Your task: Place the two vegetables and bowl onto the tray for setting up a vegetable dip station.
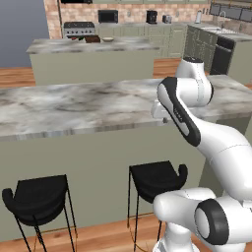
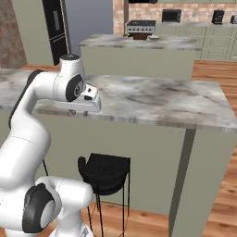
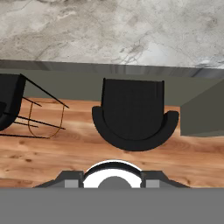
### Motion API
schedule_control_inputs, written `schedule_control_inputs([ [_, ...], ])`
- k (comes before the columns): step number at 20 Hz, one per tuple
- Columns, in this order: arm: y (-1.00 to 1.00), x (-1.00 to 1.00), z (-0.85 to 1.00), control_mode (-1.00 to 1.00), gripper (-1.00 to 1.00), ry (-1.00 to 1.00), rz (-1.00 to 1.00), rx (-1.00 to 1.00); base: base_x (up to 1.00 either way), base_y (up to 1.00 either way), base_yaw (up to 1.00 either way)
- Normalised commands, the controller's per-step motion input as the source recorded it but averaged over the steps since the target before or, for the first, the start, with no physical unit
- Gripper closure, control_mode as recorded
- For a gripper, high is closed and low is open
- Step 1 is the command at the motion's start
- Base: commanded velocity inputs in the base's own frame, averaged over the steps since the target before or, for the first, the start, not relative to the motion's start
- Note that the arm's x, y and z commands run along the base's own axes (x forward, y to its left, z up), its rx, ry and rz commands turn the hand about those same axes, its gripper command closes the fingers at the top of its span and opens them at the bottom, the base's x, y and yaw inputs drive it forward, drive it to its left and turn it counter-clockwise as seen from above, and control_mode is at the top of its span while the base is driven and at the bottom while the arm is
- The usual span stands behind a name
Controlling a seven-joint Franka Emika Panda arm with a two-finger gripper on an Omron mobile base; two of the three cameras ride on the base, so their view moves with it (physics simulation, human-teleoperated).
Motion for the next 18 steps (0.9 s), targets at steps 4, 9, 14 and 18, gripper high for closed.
schedule_control_inputs([
  [4, 0.0, 0.0, 0.0, 1.0, -1.0, 0.0, 0.0, 0.0, 0.0, 0.0, 0.0],
  [9, 0.0, 0.0, 0.0, 1.0, -1.0, 0.0, 0.0, 0.0, 0.0, 0.0, 0.0],
  [14, 0.0, 0.0, 0.0, 1.0, -1.0, 0.0, 0.0, 0.0, 0.0, 0.0, 0.0],
  [18, 0.0, 0.0, 0.0, 1.0, -1.0, 0.0, 0.0, 0.0, -0.02, -0.27, -0.01],
])
